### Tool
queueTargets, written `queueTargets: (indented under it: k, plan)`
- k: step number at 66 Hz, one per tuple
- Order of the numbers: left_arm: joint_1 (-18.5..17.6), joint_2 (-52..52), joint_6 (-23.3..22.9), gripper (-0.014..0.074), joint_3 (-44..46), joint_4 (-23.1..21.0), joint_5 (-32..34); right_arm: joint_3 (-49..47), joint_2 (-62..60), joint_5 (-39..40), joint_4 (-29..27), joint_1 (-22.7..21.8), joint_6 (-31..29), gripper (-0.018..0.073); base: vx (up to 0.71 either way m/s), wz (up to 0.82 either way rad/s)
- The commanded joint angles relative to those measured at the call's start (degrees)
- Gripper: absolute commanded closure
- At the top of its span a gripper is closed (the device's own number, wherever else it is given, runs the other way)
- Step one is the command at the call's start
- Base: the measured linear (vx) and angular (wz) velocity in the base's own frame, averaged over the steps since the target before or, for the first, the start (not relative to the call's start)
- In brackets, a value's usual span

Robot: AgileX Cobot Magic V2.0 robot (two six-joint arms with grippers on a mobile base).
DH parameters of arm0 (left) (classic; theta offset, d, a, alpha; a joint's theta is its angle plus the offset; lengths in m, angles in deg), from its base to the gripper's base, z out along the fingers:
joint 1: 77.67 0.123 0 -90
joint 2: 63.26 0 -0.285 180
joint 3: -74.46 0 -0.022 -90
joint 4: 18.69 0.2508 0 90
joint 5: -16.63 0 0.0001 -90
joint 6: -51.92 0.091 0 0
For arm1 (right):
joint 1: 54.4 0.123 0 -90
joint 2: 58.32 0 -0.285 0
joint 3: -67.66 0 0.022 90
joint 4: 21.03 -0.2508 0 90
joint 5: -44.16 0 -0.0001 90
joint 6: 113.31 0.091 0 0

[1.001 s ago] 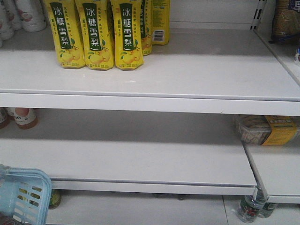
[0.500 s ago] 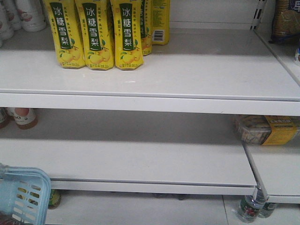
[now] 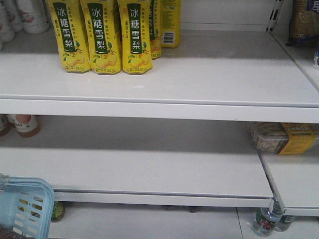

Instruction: Place coke in basket with both arms

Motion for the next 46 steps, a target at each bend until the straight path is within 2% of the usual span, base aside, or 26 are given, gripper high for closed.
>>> queueTargets:
  k: [1, 7, 11, 23, 26, 36, 40, 46]
  plan:
    - [0.10, -1.26, 0.26, 0.0602, 0.51, 1.08, 9.49, -0.64, -2.18, 4.52, 0.51, -0.09, -0.21, 0.0569, 0.00, 0.00]
    - [0.10, -1.26, 0.26, 0.0602, 0.51, 1.08, 9.49, 2.41, -3.79, 7.66, 3.65, 1.33, -0.08, 0.0569, 0.00, 0.00]
    - [0.10, -1.26, 0.26, 0.0602, 0.51, 1.08, 9.49, 4.88, -4.73, 10.25, 5.25, 3.76, 1.33, 0.0569, 0.00, 0.00]
    - [0.10, -1.26, 0.26, 0.0602, 0.51, 1.08, 9.49, 11.16, -8.72, 14.78, 10.25, 10.31, 12.06, 0.0569, 0.00, 0.00]
    - [0.10, -1.26, 0.26, 0.0602, 0.51, 1.08, 9.49, 11.24, -10.02, 12.94, 11.69, 11.16, 15.00, 0.0569, 0.00, 0.00]
    - [0.10, -1.26, 0.26, 0.0602, 0.51, 1.08, 9.49, 11.24, -9.95, 10.64, 15.03, 11.73, 25.41, 0.0569, 0.00, 0.00]
    - [0.10, -1.26, 0.26, 0.0602, 0.51, 1.08, 9.49, 11.24, -9.95, 10.64, 15.21, 11.73, 27.59, 0.0569, 0.00, 0.00]
    - [0.10, -1.26, 0.26, 0.0602, 0.51, 1.08, 9.49, 11.24, -10.00, 10.64, 15.21, 11.73, 27.72, 0.0569, 0.00, 0.00]
